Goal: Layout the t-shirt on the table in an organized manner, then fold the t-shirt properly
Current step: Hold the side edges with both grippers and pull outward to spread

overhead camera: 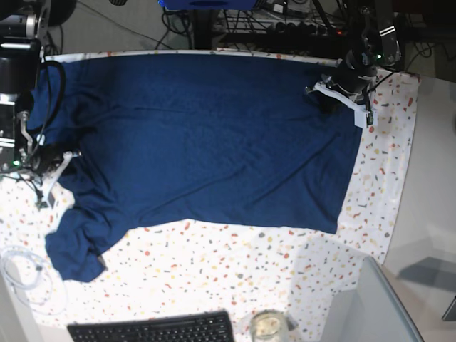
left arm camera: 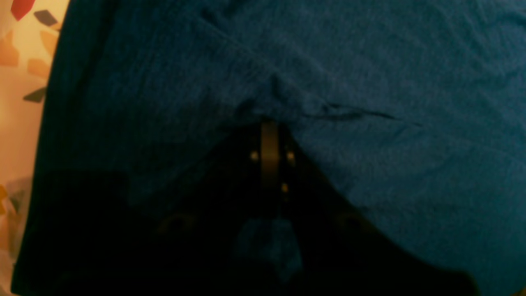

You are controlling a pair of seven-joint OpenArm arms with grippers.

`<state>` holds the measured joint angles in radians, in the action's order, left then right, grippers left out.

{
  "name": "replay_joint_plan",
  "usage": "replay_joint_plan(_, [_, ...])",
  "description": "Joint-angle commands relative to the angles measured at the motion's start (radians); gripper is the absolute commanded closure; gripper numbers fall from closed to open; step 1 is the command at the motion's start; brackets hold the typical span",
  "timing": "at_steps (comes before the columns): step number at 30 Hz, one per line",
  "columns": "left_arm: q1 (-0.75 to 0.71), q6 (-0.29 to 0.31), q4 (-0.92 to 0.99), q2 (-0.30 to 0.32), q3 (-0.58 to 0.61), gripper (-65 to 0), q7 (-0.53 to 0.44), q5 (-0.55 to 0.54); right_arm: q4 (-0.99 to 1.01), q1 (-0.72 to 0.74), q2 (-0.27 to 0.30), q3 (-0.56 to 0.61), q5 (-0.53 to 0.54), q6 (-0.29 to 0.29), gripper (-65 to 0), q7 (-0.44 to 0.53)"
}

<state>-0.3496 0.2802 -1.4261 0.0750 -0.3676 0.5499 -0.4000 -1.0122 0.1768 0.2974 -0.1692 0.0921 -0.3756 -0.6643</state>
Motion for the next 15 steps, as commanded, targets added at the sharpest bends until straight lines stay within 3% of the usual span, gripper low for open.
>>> replay_joint_plan(1, [-0.003, -0.003, -0.006, 0.006, -0.001, 0.0, 0.006, 0.003, 0.017, 0.036, 0.019, -0.003, 0.002, 0.0, -1.4, 0.028])
replay_joint_plan(9, [-0.001, -0.003, 0.051, 0.006, -0.001, 0.0, 0.006, 0.003, 0.366, 0.177, 0.046, -0.003, 0.001, 0.01, -1.4, 0.239])
replay_joint_plan(15, [-0.001, -0.003, 0.051, 0.006, -0.003, 0.0, 0.006, 0.003, 0.413, 0.203, 0.069, -0.013, 0.001, 0.013, -1.4, 0.312])
